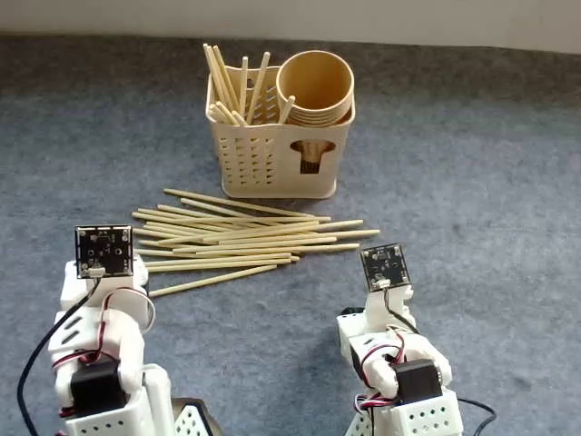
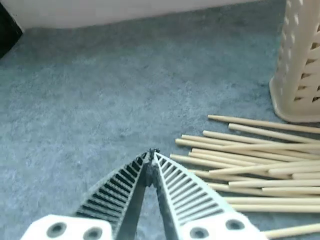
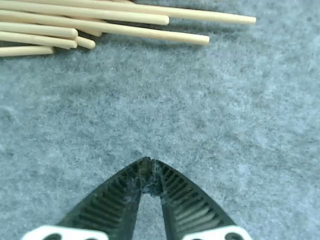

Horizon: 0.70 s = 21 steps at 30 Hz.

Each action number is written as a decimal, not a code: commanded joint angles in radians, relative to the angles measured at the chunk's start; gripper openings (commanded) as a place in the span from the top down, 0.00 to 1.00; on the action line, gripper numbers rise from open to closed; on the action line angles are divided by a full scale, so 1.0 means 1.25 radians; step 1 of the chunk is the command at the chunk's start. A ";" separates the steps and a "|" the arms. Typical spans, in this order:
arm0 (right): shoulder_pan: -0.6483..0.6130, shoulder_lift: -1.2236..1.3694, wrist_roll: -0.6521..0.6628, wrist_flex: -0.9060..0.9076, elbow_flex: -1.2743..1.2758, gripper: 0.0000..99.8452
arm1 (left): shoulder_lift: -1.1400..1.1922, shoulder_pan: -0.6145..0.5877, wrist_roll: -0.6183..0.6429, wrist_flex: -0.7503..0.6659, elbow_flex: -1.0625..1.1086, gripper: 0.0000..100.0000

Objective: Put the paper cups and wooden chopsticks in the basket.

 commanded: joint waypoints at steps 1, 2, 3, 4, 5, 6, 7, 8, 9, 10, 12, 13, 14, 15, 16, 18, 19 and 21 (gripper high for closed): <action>-0.006 -0.008 0.010 0.004 0.090 0.99 | -0.006 -0.055 -0.006 0.048 0.047 0.99; -0.006 -0.008 0.010 0.004 0.090 0.99 | -0.006 -0.069 -0.006 0.044 0.071 0.99; -0.006 -0.008 0.010 0.004 0.090 0.99 | -0.006 -0.087 -0.006 0.044 0.098 0.99; -0.006 -0.008 0.010 0.004 0.090 0.99 | -0.006 -0.104 -0.006 0.044 0.125 0.99; -0.002 -0.008 0.010 0.004 0.090 0.99 | -0.006 -0.117 -0.007 0.043 0.144 0.99; -0.002 -0.008 0.010 0.004 0.090 0.99 | -0.006 -0.131 -0.007 0.034 0.155 0.99; -0.001 -0.008 0.010 0.002 0.089 0.99 | -0.006 -0.144 -0.007 0.023 0.160 0.99; -0.001 -0.008 0.010 -0.001 0.089 0.99 | -0.006 -0.155 -0.007 0.018 0.163 0.99; -0.001 -0.008 0.010 -0.001 0.085 0.99 | -0.006 -0.160 -0.007 0.018 0.164 0.99; -0.001 -0.008 0.010 -0.006 0.071 0.99 | -0.006 -0.159 -0.007 0.016 0.164 0.99; -0.001 -0.008 0.010 -0.019 0.033 0.99 | -0.006 -0.159 -0.007 0.016 0.168 0.99; -0.001 -0.008 0.010 -0.023 0.020 0.99 | -0.006 -0.159 -0.007 0.014 0.176 0.99; -0.001 -0.008 0.010 -0.030 0.006 0.99 | -0.006 -0.158 -0.007 0.011 0.188 0.99; -0.001 -0.008 0.011 -0.041 -0.006 0.99 | -0.006 -0.150 -0.010 0.010 0.195 0.99; -0.001 -0.008 0.011 -0.055 -0.009 0.99 | -0.006 -0.139 -0.027 0.010 0.199 0.99; -0.002 -0.008 0.017 -0.074 -0.009 0.99 | -0.006 -0.111 -0.082 0.015 0.208 0.99; -0.001 -0.008 0.043 -0.080 -0.015 0.99 | -0.006 -0.096 -0.104 0.015 0.217 0.99; 0.012 -0.008 0.151 -0.085 -0.017 0.99 | -0.006 -0.080 -0.124 0.014 0.224 0.99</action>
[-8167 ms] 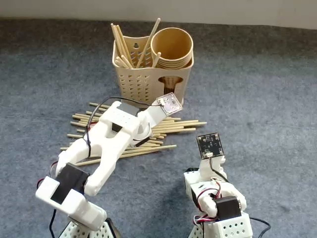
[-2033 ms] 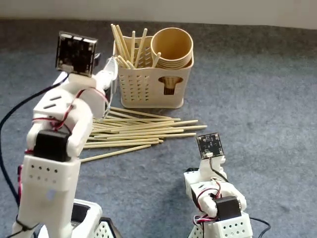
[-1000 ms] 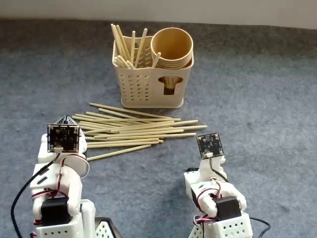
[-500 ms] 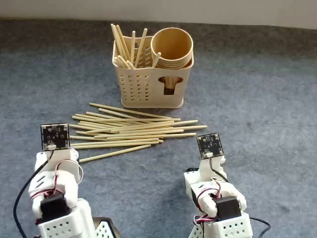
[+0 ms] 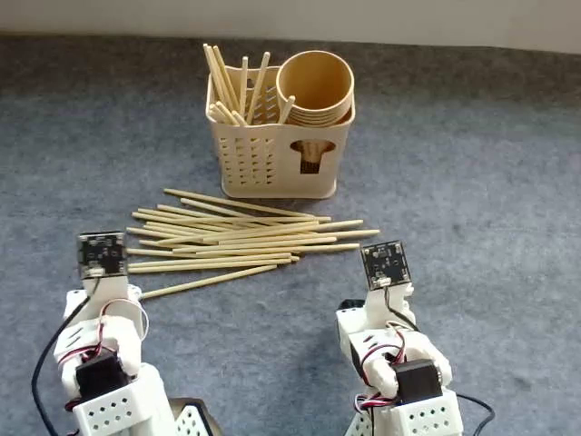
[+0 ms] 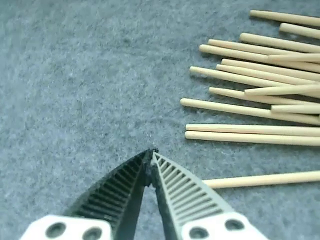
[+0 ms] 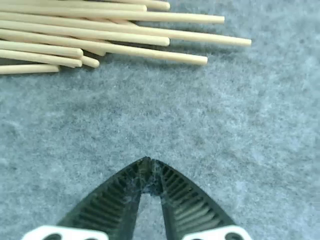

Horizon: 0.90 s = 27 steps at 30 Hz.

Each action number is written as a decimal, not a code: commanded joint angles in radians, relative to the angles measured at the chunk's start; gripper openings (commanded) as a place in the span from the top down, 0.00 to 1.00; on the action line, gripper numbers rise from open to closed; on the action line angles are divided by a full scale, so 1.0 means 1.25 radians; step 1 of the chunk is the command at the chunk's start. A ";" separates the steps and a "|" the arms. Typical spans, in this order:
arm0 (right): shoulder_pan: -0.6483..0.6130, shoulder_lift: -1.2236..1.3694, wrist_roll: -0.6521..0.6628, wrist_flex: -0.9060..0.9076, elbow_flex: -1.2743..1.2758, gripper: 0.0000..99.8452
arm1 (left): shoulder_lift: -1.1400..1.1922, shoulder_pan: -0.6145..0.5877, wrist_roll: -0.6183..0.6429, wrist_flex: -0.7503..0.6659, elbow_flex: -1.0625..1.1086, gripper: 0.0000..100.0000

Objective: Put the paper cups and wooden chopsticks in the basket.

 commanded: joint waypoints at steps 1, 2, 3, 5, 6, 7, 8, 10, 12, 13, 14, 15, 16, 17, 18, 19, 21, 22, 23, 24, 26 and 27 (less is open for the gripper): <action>0.029 -0.008 0.174 -0.031 -0.021 0.99 | -0.006 0.053 -0.050 -0.016 0.019 0.99; 0.042 -0.008 0.223 -0.044 -0.045 0.99 | -0.006 0.053 -0.050 -0.016 0.019 0.99; 0.057 -0.008 0.250 -0.058 -0.069 0.99 | -0.006 0.053 -0.050 -0.016 0.019 0.99; 0.089 -0.001 0.243 -0.080 -0.122 0.99 | -0.006 0.053 -0.050 -0.016 0.019 0.99; 0.096 0.001 0.242 -0.080 -0.152 0.99 | -0.006 0.055 -0.050 -0.016 0.019 0.99; 0.095 0.001 0.247 -0.075 -0.185 0.99 | -0.006 0.055 -0.050 -0.016 0.019 0.99; 0.095 0.002 0.252 -0.064 -0.220 0.99 | -0.006 0.055 -0.050 -0.016 0.019 0.99; 0.083 0.025 0.250 -0.046 -0.294 0.99 | -0.006 0.052 -0.050 -0.016 0.019 0.99; 0.057 0.088 0.248 -0.026 -0.365 0.99 | -0.006 0.052 -0.050 -0.016 0.019 0.99; 0.041 0.133 0.248 -0.017 -0.401 0.99 | -0.006 0.052 -0.050 -0.016 0.019 0.99; 0.023 0.182 0.247 -0.007 -0.440 0.99 | -0.006 0.052 -0.050 -0.016 0.019 0.99; 0.004 0.236 0.247 0.003 -0.485 0.99 | -0.006 0.052 -0.050 -0.016 0.019 0.99; -0.019 0.292 0.247 0.015 -0.528 0.99 | -0.006 0.052 -0.050 -0.016 0.019 0.99; -0.044 0.343 0.245 0.025 -0.570 0.99 | -0.006 0.052 -0.050 -0.016 0.019 0.99; -0.071 0.391 0.245 0.035 -0.607 0.99 | -0.006 0.052 -0.050 -0.017 0.019 0.99; -0.098 0.436 0.244 0.042 -0.640 0.99 | -0.006 0.051 -0.050 -0.017 0.019 0.99; -0.144 0.522 0.221 0.047 -0.698 0.99 | -0.006 0.051 -0.049 -0.020 0.019 0.98; -0.164 0.560 0.215 0.047 -0.720 0.99 | -0.006 0.050 -0.048 -0.020 0.019 0.97; -0.184 0.601 0.211 0.047 -0.742 0.99 | -0.006 0.050 -0.047 -0.017 0.019 0.94; -0.203 0.634 0.210 0.046 -0.762 0.99 | -0.006 0.048 -0.047 -0.016 0.019 0.91; -0.241 0.700 0.206 0.046 -0.791 0.98 | -0.006 0.026 -0.033 -0.016 0.018 0.87; -0.257 0.732 0.206 0.045 -0.806 0.96 | -0.006 0.012 -0.009 -0.017 0.017 0.86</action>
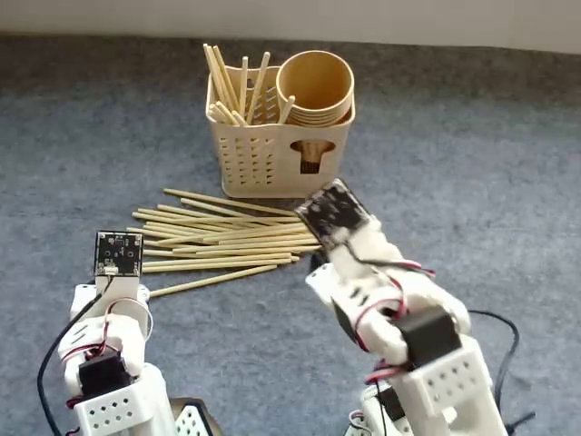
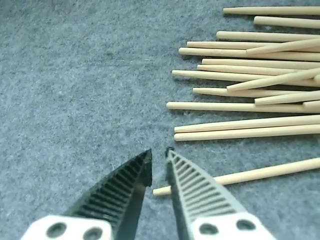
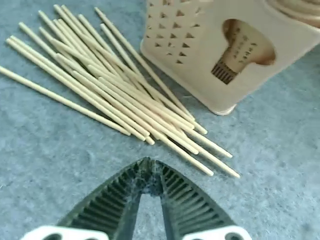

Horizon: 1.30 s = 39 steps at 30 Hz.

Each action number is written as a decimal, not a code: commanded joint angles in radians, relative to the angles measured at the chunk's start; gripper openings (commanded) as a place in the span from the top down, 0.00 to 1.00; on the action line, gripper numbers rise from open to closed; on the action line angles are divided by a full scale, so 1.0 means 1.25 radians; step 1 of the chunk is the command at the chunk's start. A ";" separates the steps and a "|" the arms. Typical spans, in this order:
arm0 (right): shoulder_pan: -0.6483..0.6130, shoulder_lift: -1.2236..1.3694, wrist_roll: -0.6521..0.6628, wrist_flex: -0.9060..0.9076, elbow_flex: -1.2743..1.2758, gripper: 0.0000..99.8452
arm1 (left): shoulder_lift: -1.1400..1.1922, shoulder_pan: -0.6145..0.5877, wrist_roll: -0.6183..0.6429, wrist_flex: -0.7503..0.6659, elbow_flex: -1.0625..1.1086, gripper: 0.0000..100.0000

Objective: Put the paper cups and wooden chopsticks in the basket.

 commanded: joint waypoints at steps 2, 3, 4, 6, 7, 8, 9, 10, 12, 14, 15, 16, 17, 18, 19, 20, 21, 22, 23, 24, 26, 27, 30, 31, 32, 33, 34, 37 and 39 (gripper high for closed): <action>-0.085 0.152 -0.011 0.002 -0.102 0.93 | -0.006 -0.048 0.074 -0.021 0.014 0.85; -0.101 0.180 -0.011 0.002 -0.116 0.92 | -0.006 -0.056 0.076 -0.021 0.013 0.84; -0.116 0.209 -0.011 0.002 -0.131 0.92 | -0.006 -0.061 0.077 -0.021 0.013 0.84; -0.147 0.267 -0.011 0.002 -0.159 0.91 | -0.006 -0.068 0.077 -0.021 0.013 0.84; -0.164 0.295 -0.007 0.002 -0.174 0.91 | -0.006 -0.068 0.077 -0.021 0.013 0.84; -0.177 0.325 -0.007 0.001 -0.188 0.91 | -0.006 -0.068 0.077 -0.021 0.013 0.84; -0.191 0.352 -0.006 0.001 -0.204 0.91 | -0.006 -0.069 0.077 -0.021 0.013 0.84; -0.204 0.379 -0.006 0.001 -0.222 0.91 | -0.006 -0.073 0.077 -0.021 0.013 0.84; -0.218 0.428 -0.006 -0.017 -0.250 0.91 | -0.006 -0.078 0.077 -0.021 0.013 0.84; -0.222 0.471 -0.006 -0.061 -0.267 0.91 | -0.006 -0.080 0.077 -0.021 0.013 0.84; -0.222 0.494 -0.005 -0.082 -0.272 0.91 | -0.006 -0.080 0.077 -0.021 0.013 0.84; -0.223 0.516 -0.005 -0.100 -0.272 0.91 | -0.006 -0.080 0.077 -0.021 0.013 0.84; -0.224 0.537 -0.005 -0.123 -0.272 0.91 | -0.006 -0.080 0.077 -0.021 0.013 0.84; -0.230 0.553 -0.005 -0.142 -0.272 0.91 | -0.006 -0.080 0.077 -0.021 0.013 0.84; -0.236 0.571 -0.004 -0.157 -0.272 0.91 | -0.006 -0.080 0.077 -0.021 0.013 0.84; -0.244 0.589 0.007 -0.169 -0.272 0.91 | -0.006 -0.080 0.077 -0.021 0.013 0.84; -0.251 0.605 0.026 -0.179 -0.272 0.91 | -0.006 -0.080 0.077 -0.021 0.013 0.84; -0.263 0.619 0.038 -0.190 -0.272 0.91 | -0.006 -0.080 0.077 -0.021 0.013 0.84; -0.272 0.635 0.045 -0.204 -0.272 0.91 | -0.006 -0.080 0.077 -0.021 0.013 0.84; -0.280 0.650 0.045 -0.224 -0.272 0.91 | -0.006 -0.080 0.077 -0.021 0.013 0.84; -0.289 0.683 0.045 -0.265 -0.271 0.91 | -0.006 -0.080 0.076 -0.021 0.013 0.84; -0.290 0.702 0.045 -0.280 -0.271 0.91 | -0.006 -0.080 0.076 -0.021 0.013 0.84; -0.290 0.760 0.048 -0.322 -0.271 0.91 | -0.006 -0.080 0.076 -0.021 0.013 0.84; -0.289 0.780 0.048 -0.332 -0.271 0.91 | -0.006 -0.080 0.076 -0.021 0.013 0.84; -0.288 0.798 0.049 -0.338 -0.274 0.91 | -0.006 -0.080 0.076 -0.021 0.013 0.84; -0.288 0.817 0.049 -0.343 -0.276 0.91 | -0.006 -0.080 0.076 -0.021 0.013 0.84; -0.288 0.832 0.049 -0.348 -0.276 0.91 | -0.006 -0.080 0.076 -0.021 0.013 0.84; -0.287 0.865 0.049 -0.371 -0.277 0.91 | -0.006 -0.080 0.075 -0.021 0.013 0.84; -0.274 0.877 0.049 -0.388 -0.277 0.91 | -0.006 -0.080 0.075 -0.020 0.013 0.84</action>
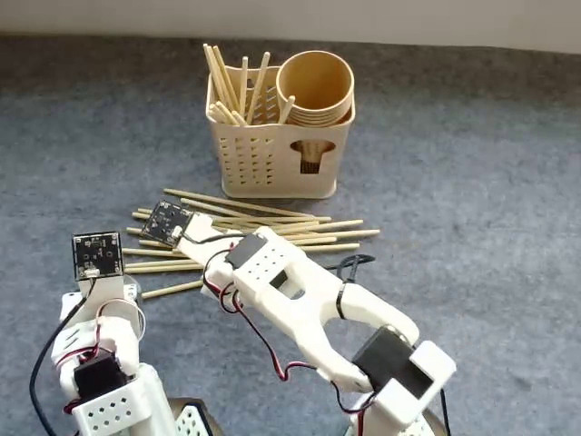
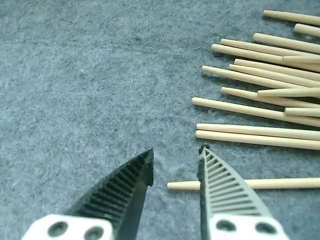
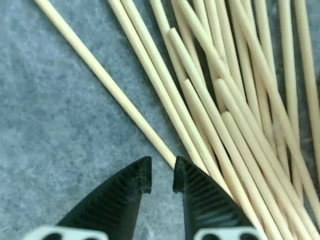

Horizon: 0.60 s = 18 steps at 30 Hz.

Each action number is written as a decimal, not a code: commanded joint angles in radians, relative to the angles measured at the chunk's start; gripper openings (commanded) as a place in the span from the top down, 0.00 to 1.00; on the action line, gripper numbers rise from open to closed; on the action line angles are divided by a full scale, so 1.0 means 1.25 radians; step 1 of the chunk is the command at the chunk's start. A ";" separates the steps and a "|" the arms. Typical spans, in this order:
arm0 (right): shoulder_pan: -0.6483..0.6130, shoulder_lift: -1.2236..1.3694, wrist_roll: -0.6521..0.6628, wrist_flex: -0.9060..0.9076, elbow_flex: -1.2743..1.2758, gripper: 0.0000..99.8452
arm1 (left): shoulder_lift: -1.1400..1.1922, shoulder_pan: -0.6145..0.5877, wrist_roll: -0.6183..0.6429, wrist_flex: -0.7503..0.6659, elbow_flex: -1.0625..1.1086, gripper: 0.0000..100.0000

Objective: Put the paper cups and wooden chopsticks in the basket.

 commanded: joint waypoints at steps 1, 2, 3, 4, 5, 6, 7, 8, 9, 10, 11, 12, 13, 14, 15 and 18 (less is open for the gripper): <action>0.015 0.002 0.010 -0.041 -0.039 0.91 | -0.006 -0.014 0.006 -0.017 0.013 0.84; 0.025 0.004 0.010 -0.050 -0.039 0.91 | -0.006 -0.014 0.006 -0.017 0.013 0.84; 0.037 0.008 0.010 -0.060 -0.039 0.91 | -0.006 -0.014 0.006 -0.017 0.013 0.84; 0.046 0.013 0.010 -0.069 -0.039 0.91 | -0.006 -0.014 0.006 -0.017 0.013 0.84; 0.053 0.019 0.010 -0.077 -0.039 0.91 | -0.006 -0.014 0.006 -0.017 0.013 0.84; 0.057 0.028 0.010 -0.083 -0.039 0.91 | -0.006 -0.014 0.006 -0.017 0.013 0.84; 0.060 0.037 0.010 -0.084 -0.039 0.91 | -0.006 -0.014 0.006 -0.017 0.013 0.84; 0.060 0.048 0.010 -0.089 -0.039 0.91 | -0.006 -0.014 0.006 -0.016 0.013 0.84; 0.060 0.060 0.011 -0.094 -0.039 0.91 | -0.006 -0.013 0.006 -0.016 0.013 0.84; 0.060 0.073 0.011 -0.094 -0.039 0.91 | -0.006 -0.013 0.006 -0.016 0.013 0.84; 0.058 0.085 0.011 -0.094 -0.039 0.91 | -0.006 -0.013 0.006 -0.016 0.013 0.84; 0.060 0.095 0.011 -0.094 -0.039 0.91 | -0.006 -0.013 0.006 -0.016 0.013 0.84; 0.061 0.105 0.011 -0.094 -0.039 0.91 | -0.006 -0.013 0.006 -0.016 0.013 0.84; 0.061 0.110 0.011 -0.094 -0.039 0.91 | -0.006 -0.013 0.006 -0.015 0.013 0.84; 0.061 0.111 0.011 -0.093 -0.039 0.91 | -0.006 -0.013 0.006 -0.015 0.013 0.84; 0.061 0.111 0.011 -0.088 -0.039 0.91 | -0.006 -0.013 0.006 -0.015 0.013 0.84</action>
